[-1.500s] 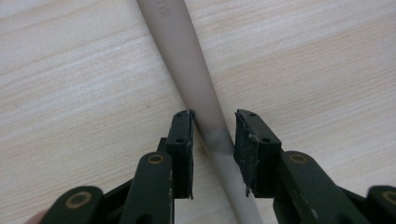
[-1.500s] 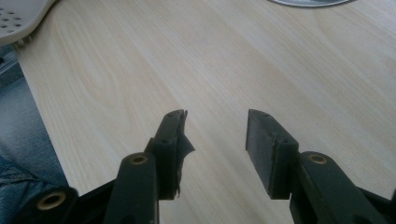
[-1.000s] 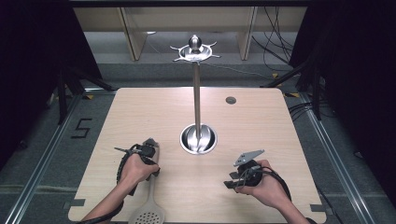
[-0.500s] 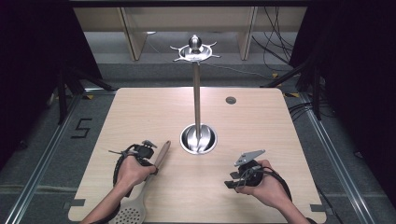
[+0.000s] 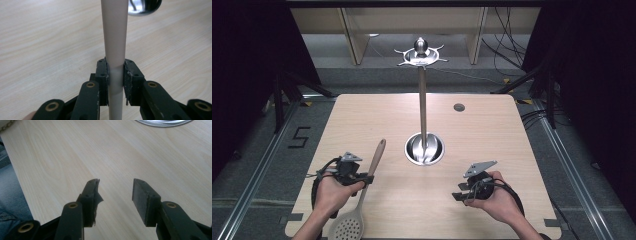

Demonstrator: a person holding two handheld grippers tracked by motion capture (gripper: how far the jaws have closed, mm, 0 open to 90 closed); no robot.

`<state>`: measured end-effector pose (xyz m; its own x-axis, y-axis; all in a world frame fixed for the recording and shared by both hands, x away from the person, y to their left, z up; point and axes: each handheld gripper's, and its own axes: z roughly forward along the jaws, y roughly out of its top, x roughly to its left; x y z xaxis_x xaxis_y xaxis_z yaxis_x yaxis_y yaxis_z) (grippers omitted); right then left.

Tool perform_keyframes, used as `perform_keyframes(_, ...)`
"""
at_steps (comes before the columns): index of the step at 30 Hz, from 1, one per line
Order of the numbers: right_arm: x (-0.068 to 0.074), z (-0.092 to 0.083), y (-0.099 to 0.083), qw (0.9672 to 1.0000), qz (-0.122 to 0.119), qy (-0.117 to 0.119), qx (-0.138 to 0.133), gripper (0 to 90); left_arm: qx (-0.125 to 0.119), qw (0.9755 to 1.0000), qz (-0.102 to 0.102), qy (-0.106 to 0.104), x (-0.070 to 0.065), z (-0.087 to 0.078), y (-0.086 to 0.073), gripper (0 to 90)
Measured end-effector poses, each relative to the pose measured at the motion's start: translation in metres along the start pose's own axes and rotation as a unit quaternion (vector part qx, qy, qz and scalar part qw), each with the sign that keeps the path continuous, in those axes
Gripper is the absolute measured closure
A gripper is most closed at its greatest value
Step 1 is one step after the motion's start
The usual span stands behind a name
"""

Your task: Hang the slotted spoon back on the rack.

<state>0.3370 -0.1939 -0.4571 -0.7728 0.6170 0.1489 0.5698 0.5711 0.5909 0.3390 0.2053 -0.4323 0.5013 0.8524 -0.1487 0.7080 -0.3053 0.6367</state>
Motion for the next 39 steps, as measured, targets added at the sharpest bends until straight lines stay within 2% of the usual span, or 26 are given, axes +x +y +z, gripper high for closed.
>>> perform_keyframes(1,0.0,0.0,0.0,1.0,0.0,-0.001,-0.002,56.5,-0.008,1.0,0.003,-0.003,0.001,-0.005,-0.002,74.8)
perform_keyframes(2,0.0,0.0,0.0,1.0,-0.001,-0.002,-0.004,56.4,-0.016,0.9998,0.014,-0.004,0.003,-0.009,-0.004,74.8)
perform_keyframes(3,0.001,0.002,-0.001,0.9999,0.006,-0.007,-0.013,56.3,-0.028,0.9995,0.016,-0.003,0.003,-0.013,-0.006,74.8)
perform_keyframes(4,0.0,0.0,0.0,1.0,0.001,-0.007,-0.004,56.1,-0.041,0.9989,0.022,-0.003,0.004,-0.017,-0.007,74.8)
perform_keyframes(5,0.001,-0.001,-0.001,1.0,0.001,-0.004,-0.008,55.7,-0.071,0.9973,0.016,-0.008,0.002,-0.022,-0.01,74.8)
perform_keyframes(6,0.001,-0.001,-0.001,1.0,0.001,-0.004,-0.008,55.7,-0.071,0.9973,0.016,-0.008,0.002,-0.022,-0.01,74.8)
perform_keyframes(7,0.0,-0.001,-0.001,0.9999,-0.004,-0.002,-0.011,55.5,-0.087,0.9961,0.013,-0.01,0.001,-0.024,-0.012,74.8)
perform_keyframes(8,0.001,-0.001,-0.001,1.0,0.0,-0.001,-0.01,55.4,-0.094,0.9953,0.024,-0.008,0.002,-0.027,-0.013,74.8)
perform_keyframes(9,0.0,-0.001,-0.001,0.9999,-0.001,-0.001,-0.012,55.4,-0.103,0.9945,0.016,-0.01,0.0,-0.029,-0.014,74.8)
perform_keyframes(10,-0.001,0.0,-0.002,0.9998,-0.009,-0.005,-0.017,55.1,-0.114,0.9932,0.019,-0.009,-0.001,-0.031,-0.015,74.8)
perform_keyframes(14,0.0,-0.001,-0.002,0.9998,-0.001,-0.002,-0.02,54.6,-0.145,0.9891,0.024,-0.008,-0.004,-0.039,-0.017,74.9)
perform_keyframes(15,0.0,0.0,-0.002,0.9997,-0.009,-0.005,-0.023,54.5,-0.156,0.9876,0.02,-0.008,-0.006,-0.04,-0.017,74.9)
perform_keyframes(18,-0.001,0.0,-0.002,0.9996,-0.01,-0.008,-0.027,54.2,-0.177,0.9837,0.029,-0.01,-0.006,-0.045,-0.018,74.9)
perform_keyframes(20,0.0,-0.001,-0.002,0.9996,-0.004,-0.004,-0.027,54.0,-0.189,0.9815,0.033,-0.008,-0.008,-0.049,-0.018,74.9)
perform_keyframes(22,0.0,0.0,-0.003,0.9994,0.002,0.001,-0.034,53.7,-0.205,0.9776,0.045,-0.011,-0.008,-0.052,-0.017,74.9)
perform_keyframes(24,0.0,0.0,-0.003,0.9993,-0.001,-0.001,-0.038,53.7,-0.215,0.9752,0.048,-0.015,-0.01,-0.054,-0.017,74.9)
perform_keyframes(25,0.0,0.0,-0.003,0.9992,-0.002,-0.002,-0.039,53.7,-0.221,0.9735,0.056,-0.012,-0.009,-0.055,-0.016,74.9)
perform_keyframes(26,-0.001,-0.002,-0.002,0.9995,-0.005,-0.002,-0.032,53.7,-0.225,0.9728,0.056,-0.008,-0.01,-0.056,-0.016,74.9)
perform_keyframes(29,-0.001,-0.003,-0.002,0.9992,-0.006,-0.003,-0.04,53.6,-0.242,0.9682,0.061,-0.011,-0.009,-0.058,-0.015,74.9)
perform_keyframes(30,-0.001,-0.003,-0.002,0.9991,-0.006,-0.002,-0.041,53.6,-0.245,0.9673,0.064,-0.011,-0.009,-0.059,-0.014,74.9)
perform_keyframes(33,0.0,-0.002,-0.002,0.9991,-0.006,-0.001,-0.042,53.4,-0.26,0.9628,0.07,-0.014,-0.008,-0.061,-0.013,74.9)
perform_keyframes(34,0.0,-0.002,-0.002,0.9991,-0.006,-0.001,-0.042,53.4,-0.269,0.9604,0.071,-0.017,-0.008,-0.061,-0.012,74.9)
perform_keyframes(39,-0.001,-0.002,-0.002,0.999,-0.006,-0.002,-0.045,53.4,-0.285,0.9553,0.076,-0.023,-0.007,-0.064,-0.006,75.0)
